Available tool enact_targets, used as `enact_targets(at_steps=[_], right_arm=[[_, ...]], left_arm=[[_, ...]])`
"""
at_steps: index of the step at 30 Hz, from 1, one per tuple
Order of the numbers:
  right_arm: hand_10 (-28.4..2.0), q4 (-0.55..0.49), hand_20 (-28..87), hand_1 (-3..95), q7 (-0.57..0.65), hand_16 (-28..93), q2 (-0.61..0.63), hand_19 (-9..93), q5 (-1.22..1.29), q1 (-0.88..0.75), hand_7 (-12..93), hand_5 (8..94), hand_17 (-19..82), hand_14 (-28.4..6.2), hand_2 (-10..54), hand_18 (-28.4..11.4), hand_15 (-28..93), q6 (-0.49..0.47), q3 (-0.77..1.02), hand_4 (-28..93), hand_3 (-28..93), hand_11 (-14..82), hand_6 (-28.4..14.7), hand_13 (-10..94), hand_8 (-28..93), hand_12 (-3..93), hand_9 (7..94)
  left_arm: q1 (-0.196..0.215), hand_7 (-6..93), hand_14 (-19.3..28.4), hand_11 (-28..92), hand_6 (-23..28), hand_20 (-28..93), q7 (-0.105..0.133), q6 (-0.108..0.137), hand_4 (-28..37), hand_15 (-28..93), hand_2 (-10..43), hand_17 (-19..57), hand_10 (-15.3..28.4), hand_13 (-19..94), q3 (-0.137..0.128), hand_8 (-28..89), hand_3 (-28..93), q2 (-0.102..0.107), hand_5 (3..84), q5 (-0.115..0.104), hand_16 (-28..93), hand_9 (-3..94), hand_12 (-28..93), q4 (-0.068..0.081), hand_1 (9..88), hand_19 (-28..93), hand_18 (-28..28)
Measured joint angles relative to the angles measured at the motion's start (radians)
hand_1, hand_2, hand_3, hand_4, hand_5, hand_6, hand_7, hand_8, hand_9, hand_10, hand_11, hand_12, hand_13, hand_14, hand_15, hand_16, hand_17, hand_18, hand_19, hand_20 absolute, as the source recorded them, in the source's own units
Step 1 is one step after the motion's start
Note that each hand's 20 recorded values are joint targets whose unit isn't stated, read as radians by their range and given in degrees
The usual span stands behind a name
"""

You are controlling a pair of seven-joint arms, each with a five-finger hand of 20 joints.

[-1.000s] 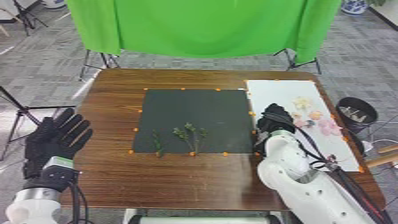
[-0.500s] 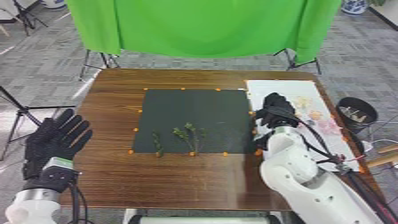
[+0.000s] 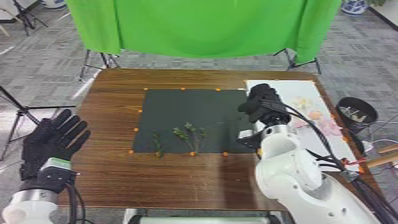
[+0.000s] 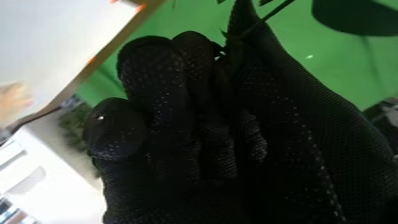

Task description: Arrange flowers

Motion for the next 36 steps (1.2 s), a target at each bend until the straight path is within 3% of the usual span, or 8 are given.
enact_targets(at_steps=[11, 23, 36], right_arm=[[-8.4, 0.092, 32, 57.7, -0.033, 50, -0.097, 92, -0.010, 0.038, 80, 59.9, 49, -1.8, -9.5, -21.3, 44, -0.027, -0.112, -19, 80, 28.1, -2.4, 83, 26, 57.4, 80.2], [-9.0, 0.173, 32, 56.8, 0.037, 49, -0.114, 92, -0.064, 0.017, 80, 59.1, 47, -4.1, -9.5, -22.3, 47, -0.086, -0.144, -18, 80, 30.5, -2.8, 80, 27, 57.0, 78.3], [-10.8, 0.185, 29, 52.4, 0.109, 44, -0.112, 91, -0.086, 0.004, 76, 55.6, 45, -7.2, -9.5, -23.2, 52, -0.068, -0.155, -24, 78, 26.1, -4.5, 75, 21, 47.2, 74.8]], left_arm=[[-0.018, 16.5, 16.9, 27, 10.1, 10, -0.005, 0.000, -28.3, 48, 14.1, -6.1, 16.6, 29, 0.010, -9, 71, 0.004, 45.4, 0.000, -6, 39.9, 14, 0.002, 31.2, 41, 16.6], [-0.019, 16.3, 16.8, 27, 10.2, 10, -0.010, 0.000, -28.3, 48, 14.3, -6.1, 16.5, 29, 0.004, -9, 71, 0.004, 45.5, 0.000, -6, 40.0, 14, 0.004, 31.0, 41, 16.6], [-0.015, 16.2, 16.9, 27, 10.2, 10, -0.008, 0.001, -28.3, 48, 14.3, -6.1, 16.6, 29, 0.002, -9, 71, 0.004, 45.6, -0.001, -6, 40.0, 14, 0.004, 31.0, 41, 16.6]])
